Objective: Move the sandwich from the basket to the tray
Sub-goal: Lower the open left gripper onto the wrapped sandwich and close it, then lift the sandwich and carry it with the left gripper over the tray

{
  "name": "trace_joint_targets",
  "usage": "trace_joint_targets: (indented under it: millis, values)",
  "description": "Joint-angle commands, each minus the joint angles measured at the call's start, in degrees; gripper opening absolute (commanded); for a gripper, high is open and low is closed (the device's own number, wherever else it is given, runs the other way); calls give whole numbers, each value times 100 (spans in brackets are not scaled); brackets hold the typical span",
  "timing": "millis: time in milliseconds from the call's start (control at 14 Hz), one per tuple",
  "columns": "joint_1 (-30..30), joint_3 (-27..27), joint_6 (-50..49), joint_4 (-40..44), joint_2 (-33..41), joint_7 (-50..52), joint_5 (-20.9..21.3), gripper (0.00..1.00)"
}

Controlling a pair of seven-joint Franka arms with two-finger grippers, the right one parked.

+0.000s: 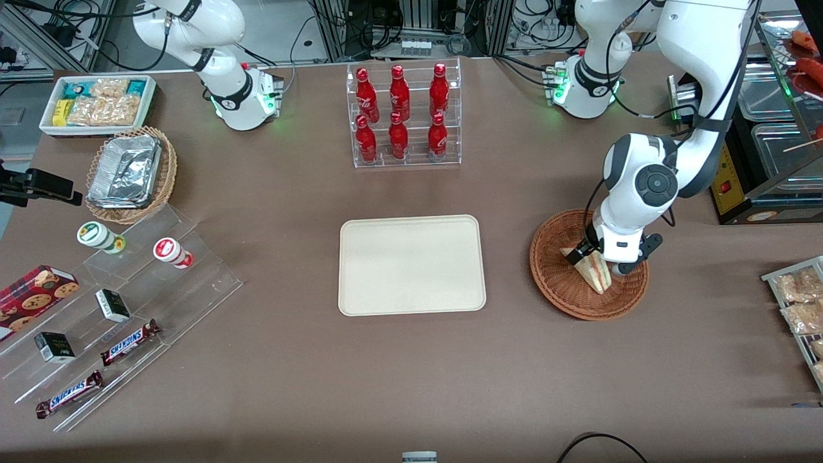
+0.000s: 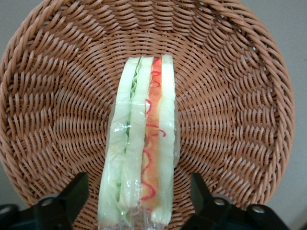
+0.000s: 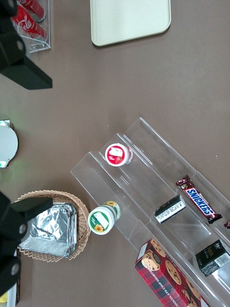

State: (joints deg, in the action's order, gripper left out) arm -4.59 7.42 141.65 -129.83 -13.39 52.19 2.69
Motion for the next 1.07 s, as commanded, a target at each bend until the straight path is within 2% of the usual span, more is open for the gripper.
trace_joint_targets:
  millis: [0,286,500,786,1000]
  values:
    - [20,-13,64,11,3,98,214,0]
    - [20,-13,-207,133,187,54,276,0]
    - [-24,40,-1136,676,302,-139,267,0]
    - [-85,390,-2429,1853,241,-122,232,0]
    - [-147,882,-2458,2225,-48,-60,197,0]
